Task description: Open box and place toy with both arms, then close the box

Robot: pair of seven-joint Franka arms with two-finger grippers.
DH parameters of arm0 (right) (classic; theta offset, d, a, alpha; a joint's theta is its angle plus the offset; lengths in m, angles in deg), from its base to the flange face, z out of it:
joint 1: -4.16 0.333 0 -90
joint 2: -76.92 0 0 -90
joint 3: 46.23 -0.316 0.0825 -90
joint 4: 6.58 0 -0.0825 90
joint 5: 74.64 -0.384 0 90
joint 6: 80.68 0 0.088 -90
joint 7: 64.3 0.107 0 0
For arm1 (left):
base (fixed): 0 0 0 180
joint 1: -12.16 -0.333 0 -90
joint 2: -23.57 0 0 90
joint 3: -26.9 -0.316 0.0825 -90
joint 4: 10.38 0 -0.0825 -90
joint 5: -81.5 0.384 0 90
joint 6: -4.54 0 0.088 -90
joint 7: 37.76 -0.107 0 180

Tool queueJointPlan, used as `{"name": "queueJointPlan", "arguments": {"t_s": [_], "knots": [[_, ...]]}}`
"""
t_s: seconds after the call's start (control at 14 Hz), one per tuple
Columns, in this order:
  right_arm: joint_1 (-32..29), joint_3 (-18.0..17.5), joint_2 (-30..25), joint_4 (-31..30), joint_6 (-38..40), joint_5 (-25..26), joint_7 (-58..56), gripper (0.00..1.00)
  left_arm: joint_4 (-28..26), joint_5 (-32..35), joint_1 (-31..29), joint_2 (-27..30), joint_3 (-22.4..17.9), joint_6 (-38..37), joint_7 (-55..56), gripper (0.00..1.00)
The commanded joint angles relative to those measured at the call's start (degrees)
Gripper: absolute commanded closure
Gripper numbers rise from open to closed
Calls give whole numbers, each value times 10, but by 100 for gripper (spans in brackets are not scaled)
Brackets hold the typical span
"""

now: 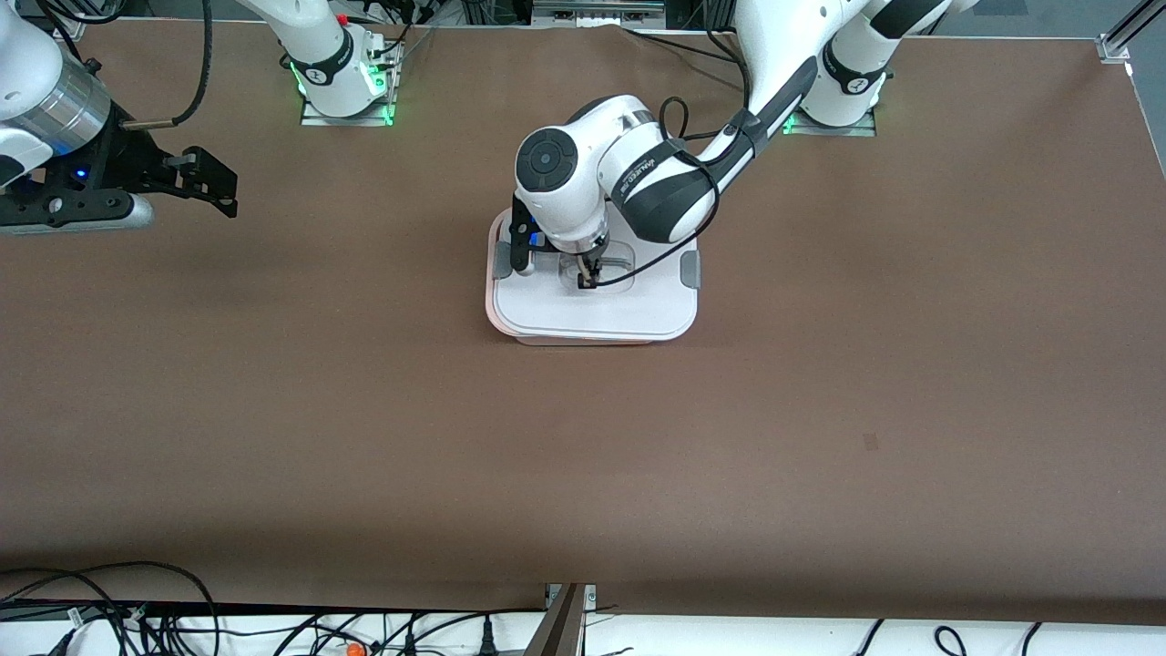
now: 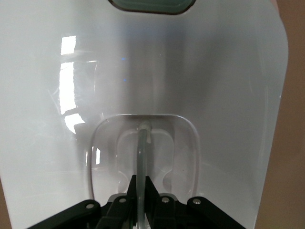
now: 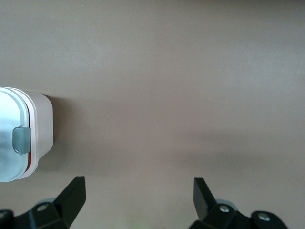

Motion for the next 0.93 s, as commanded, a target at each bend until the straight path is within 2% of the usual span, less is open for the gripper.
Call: {"name": "queueJointPlan", "arguments": {"t_s": [0.0, 0.36, 0.71, 0.86], "knots": [[2, 0, 3, 9, 4, -5, 11, 0, -13, -7, 4, -5, 1, 4, 23, 98], [2, 0, 3, 9, 4, -5, 10, 0, -12, -28, 8, -4, 2, 3, 83, 99], [1, 0, 3, 9, 4, -5, 10, 0, -10, -27, 5, -4, 2, 4, 82, 99], [1, 0, 3, 9, 3, -5, 10, 0, -9, -31, 5, -4, 2, 28, 83, 99]]}}
